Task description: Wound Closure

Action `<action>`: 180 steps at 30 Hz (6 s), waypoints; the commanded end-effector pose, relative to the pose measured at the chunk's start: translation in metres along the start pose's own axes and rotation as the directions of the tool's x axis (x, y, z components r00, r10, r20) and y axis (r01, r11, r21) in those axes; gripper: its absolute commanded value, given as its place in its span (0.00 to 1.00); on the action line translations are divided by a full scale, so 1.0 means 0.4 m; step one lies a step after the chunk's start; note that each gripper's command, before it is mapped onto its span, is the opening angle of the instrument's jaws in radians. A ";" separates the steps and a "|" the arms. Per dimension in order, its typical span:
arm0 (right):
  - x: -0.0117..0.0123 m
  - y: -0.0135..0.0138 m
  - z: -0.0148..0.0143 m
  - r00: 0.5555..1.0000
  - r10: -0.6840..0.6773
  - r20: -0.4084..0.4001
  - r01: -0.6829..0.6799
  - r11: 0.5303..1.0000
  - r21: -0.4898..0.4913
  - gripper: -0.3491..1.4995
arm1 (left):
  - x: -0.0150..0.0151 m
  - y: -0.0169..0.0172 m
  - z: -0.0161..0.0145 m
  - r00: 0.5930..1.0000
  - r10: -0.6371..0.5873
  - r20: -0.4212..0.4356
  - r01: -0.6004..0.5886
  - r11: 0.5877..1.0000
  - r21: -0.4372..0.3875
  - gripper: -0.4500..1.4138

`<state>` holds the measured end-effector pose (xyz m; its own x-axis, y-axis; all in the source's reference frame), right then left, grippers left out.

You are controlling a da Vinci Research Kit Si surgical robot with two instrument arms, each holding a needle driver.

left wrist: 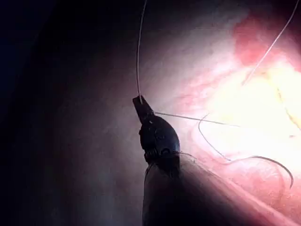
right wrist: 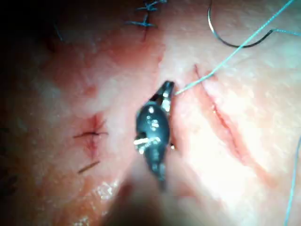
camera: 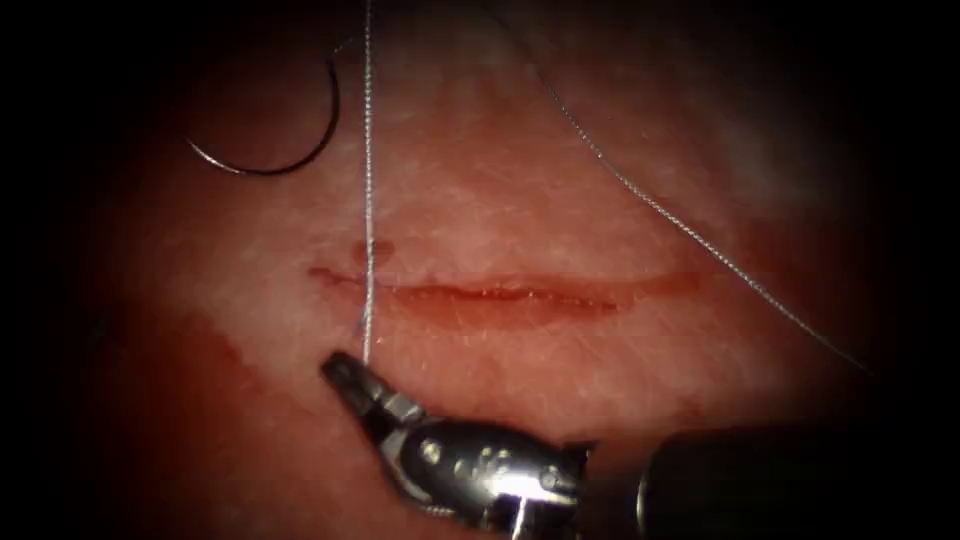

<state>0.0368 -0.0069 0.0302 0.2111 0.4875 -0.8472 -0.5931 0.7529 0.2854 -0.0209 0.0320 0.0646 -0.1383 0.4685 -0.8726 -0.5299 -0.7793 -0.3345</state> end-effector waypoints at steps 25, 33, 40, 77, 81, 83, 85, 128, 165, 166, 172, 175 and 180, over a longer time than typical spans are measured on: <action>-0.0013 -0.0063 -0.0001 1.000 0.000 0.021 -0.001 0.998 0.055 0.00 | -0.0032 0.0151 -0.0050 0.994 -0.105 -0.016 0.104 0.992 -0.076 0.00; 0.0009 -0.0050 -0.0003 0.999 0.032 0.016 -0.033 0.998 0.058 0.23 | -0.0029 0.0349 -0.0173 0.984 -0.179 0.004 0.177 0.971 -0.164 0.00; 0.0027 -0.0048 -0.0005 0.998 0.061 0.015 -0.062 0.995 0.083 0.64 | -0.0011 0.0514 -0.0290 0.981 -0.192 0.001 0.188 0.959 -0.213 0.00; 0.0171 0.0173 0.0282 0.996 0.091 -0.005 -0.081 0.910 0.406 0.15 | -0.0103 0.1005 -0.0646 0.919 -0.364 -0.151 0.277 0.869 -0.409 0.00; 0.0178 0.0210 0.0316 0.993 0.103 -0.055 -0.067 0.890 0.450 0.14 | -0.0156 0.1006 -0.0630 0.917 -0.370 -0.150 0.284 0.869 -0.406 0.00; 0.0180 0.0236 0.0321 0.987 0.133 -0.090 -0.077 0.882 0.464 0.14 | -0.0176 0.1008 -0.0626 0.915 -0.374 -0.149 0.288 0.868 -0.405 0.00; 0.0180 0.0254 0.0319 0.982 0.155 -0.113 -0.084 0.878 0.472 0.14 | -0.0198 0.1008 -0.0624 0.916 -0.372 -0.150 0.289 0.871 -0.398 0.00; 0.0278 0.0344 0.0262 0.966 0.153 -0.207 0.105 0.500 0.860 0.15 | -0.0544 0.0663 -0.0367 0.970 -0.238 0.039 0.241 0.949 -0.205 0.00; 0.0224 0.0288 0.0219 0.800 -0.470 -0.374 0.288 -0.246 0.925 0.72 | -0.0394 0.0663 -0.0460 0.975 -0.223 0.018 0.221 0.950 -0.221 0.00; 0.0222 0.0287 0.0218 0.795 -0.473 -0.379 0.284 -0.260 0.923 0.70 | -0.0394 0.0665 -0.0464 0.975 -0.223 0.018 0.221 0.950 -0.221 0.00; 0.0184 0.0280 0.0217 0.746 -0.519 -0.417 0.262 -0.346 0.901 0.67 | -0.0399 0.0670 -0.0480 0.975 -0.222 0.016 0.220 0.950 -0.222 0.00; 0.0137 0.0274 0.0216 0.694 -0.563 -0.449 0.242 -0.405 0.882 0.67 | -0.0407 0.0683 -0.0492 0.976 -0.218 0.015 0.216 0.951 -0.221 0.00; 0.0079 0.0254 0.0223 0.653 -0.606 -0.454 0.222 -0.420 0.880 0.67 | -0.0404 0.0697 -0.0507 0.976 -0.219 0.016 0.217 0.952 -0.217 0.00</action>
<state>0.0378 0.0072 0.0341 0.1474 -0.3439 -0.9274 0.9794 0.1818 0.0882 -0.0161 -0.0046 0.0618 -0.0317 0.6310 -0.7751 -0.3542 -0.7323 -0.5816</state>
